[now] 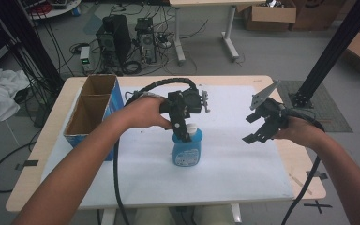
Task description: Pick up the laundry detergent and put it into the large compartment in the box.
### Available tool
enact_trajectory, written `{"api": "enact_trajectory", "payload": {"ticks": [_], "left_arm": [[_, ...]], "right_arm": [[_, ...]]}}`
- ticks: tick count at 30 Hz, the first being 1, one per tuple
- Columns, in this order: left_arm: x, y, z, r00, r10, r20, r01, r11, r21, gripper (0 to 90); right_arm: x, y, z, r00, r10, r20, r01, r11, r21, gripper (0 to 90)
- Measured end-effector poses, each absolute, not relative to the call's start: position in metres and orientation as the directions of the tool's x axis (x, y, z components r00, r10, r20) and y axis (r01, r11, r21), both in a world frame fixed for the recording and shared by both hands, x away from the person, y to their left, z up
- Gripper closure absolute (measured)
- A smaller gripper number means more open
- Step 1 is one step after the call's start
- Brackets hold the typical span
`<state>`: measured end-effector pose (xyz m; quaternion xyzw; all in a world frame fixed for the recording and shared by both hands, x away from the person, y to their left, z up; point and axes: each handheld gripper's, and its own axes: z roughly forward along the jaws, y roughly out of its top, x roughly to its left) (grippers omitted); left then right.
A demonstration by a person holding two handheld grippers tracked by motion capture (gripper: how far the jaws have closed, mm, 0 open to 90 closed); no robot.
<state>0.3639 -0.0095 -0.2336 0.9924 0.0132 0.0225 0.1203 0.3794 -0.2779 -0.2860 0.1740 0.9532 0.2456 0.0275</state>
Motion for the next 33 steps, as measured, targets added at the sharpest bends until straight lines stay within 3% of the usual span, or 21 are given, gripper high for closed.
{"api": "enact_trajectory", "payload": {"ticks": [33], "left_arm": [[0.369, -0.026, -0.279, 0.999, 0.039, 0.008, 0.037, -0.982, 0.184, 19.5]], "right_arm": [[0.382, -0.277, -0.291, -0.939, 0.342, 0.036, 0.317, 0.819, 0.479, 15.8]]}}
